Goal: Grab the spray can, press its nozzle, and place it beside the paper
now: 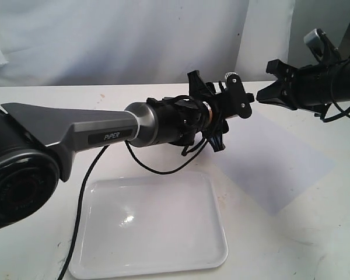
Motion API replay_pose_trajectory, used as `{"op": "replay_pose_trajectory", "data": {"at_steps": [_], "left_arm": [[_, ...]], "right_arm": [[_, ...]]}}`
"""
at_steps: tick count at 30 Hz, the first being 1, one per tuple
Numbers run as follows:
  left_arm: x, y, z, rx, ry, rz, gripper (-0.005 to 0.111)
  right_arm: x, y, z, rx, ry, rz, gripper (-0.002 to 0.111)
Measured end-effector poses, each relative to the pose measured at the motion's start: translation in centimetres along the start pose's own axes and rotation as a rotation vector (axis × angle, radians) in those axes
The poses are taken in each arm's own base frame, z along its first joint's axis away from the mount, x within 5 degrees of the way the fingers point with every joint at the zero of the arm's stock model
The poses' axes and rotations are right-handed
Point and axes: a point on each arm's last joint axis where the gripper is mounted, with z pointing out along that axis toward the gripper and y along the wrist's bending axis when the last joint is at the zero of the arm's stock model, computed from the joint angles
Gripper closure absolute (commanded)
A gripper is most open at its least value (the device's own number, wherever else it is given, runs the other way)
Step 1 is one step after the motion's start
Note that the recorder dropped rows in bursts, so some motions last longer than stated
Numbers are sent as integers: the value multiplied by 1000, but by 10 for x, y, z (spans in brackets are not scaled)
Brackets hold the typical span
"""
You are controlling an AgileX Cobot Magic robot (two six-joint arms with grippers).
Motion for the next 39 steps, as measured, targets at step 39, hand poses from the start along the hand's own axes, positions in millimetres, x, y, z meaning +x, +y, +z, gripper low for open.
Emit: {"op": "replay_pose_trajectory", "data": {"at_steps": [39], "left_arm": [[12,63,-27,-57,68,-377,107]], "right_arm": [[2,23,-63,232,-263,-223,108]]}}
